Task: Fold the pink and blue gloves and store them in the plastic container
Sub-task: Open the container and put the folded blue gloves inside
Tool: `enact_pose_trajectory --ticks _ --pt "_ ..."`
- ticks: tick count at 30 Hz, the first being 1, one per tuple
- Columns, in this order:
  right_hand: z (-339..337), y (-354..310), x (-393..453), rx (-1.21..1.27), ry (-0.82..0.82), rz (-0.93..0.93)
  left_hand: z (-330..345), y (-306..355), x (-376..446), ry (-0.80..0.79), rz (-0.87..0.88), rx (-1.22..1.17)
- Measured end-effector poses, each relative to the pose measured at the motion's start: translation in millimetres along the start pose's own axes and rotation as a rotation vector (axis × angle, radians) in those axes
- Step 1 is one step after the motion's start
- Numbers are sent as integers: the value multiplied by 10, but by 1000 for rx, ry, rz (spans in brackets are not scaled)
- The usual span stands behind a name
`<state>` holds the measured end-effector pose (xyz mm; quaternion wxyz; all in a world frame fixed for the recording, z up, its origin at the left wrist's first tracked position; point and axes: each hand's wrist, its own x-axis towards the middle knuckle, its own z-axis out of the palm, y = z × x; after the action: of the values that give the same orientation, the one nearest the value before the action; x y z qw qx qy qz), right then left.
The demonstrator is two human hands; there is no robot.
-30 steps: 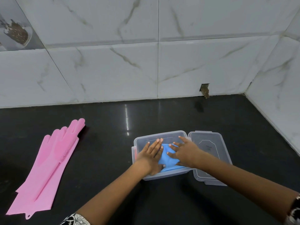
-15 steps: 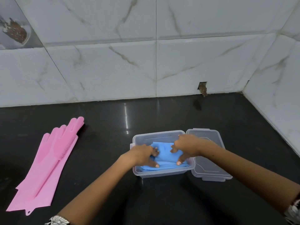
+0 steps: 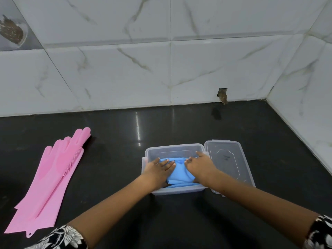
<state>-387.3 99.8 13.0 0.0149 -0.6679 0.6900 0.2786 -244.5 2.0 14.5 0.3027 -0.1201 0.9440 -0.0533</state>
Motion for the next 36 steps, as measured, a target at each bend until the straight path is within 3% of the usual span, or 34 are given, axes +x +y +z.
enact_pose_trajectory --ticks 5,9,11,14,19,31,36 --pt "-29 84 21 76 36 2 -69 -123 56 23 48 -59" --pt "-87 198 -12 144 8 -71 -196 -195 41 -11 9 -495" --pt "-132 257 -52 251 6 -92 -257 -245 31 50 -33 -659" --pt "-193 344 -90 419 5 -61 -258 -302 80 108 49 -475" --pt "-222 296 -57 196 -57 -104 -55 -277 168 128 68 -88" --pt "-153 281 118 60 -38 -88 -82 -153 155 51 -64 -189" --pt "-248 338 29 49 -51 -98 -171 -116 81 164 -35 -262"
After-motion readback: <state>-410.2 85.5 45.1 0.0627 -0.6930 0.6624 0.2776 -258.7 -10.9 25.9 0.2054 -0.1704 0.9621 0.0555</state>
